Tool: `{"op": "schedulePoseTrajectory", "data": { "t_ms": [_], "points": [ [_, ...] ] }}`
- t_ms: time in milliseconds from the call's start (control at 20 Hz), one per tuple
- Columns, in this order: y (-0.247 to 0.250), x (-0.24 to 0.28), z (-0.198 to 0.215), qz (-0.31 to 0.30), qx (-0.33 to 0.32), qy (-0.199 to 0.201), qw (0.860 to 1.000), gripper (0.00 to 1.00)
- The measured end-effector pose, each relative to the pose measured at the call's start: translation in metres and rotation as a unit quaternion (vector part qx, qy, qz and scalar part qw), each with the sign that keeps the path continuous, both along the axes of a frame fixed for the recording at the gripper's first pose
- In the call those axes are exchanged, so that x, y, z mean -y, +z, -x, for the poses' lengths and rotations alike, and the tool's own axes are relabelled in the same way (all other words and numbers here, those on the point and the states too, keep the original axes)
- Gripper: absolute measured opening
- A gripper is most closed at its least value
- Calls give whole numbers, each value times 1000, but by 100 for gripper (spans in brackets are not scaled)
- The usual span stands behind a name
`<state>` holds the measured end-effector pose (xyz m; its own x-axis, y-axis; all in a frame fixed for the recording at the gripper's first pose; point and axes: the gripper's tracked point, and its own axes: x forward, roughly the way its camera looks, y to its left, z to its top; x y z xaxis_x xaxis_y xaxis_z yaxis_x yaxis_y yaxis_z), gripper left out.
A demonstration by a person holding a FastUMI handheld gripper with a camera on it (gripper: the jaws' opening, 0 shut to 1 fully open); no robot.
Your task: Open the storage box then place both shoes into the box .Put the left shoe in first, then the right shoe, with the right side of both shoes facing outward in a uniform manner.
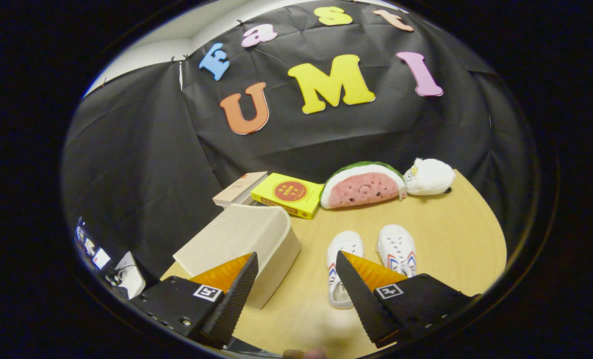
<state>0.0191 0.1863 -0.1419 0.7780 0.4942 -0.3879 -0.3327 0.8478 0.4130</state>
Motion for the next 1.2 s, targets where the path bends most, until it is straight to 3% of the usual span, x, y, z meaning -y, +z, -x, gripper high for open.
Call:
{"op": "schedulePoseTrajectory", "data": {
  "t_ms": [250,550,1200],
  "points": [
    [-20,-62,-6,-26,-42,18,999,95],
    [-42,-101,-18,-61,-90,18,994,96],
    [-69,-141,-35,-205,-217,29,954,97]
  ]
}}
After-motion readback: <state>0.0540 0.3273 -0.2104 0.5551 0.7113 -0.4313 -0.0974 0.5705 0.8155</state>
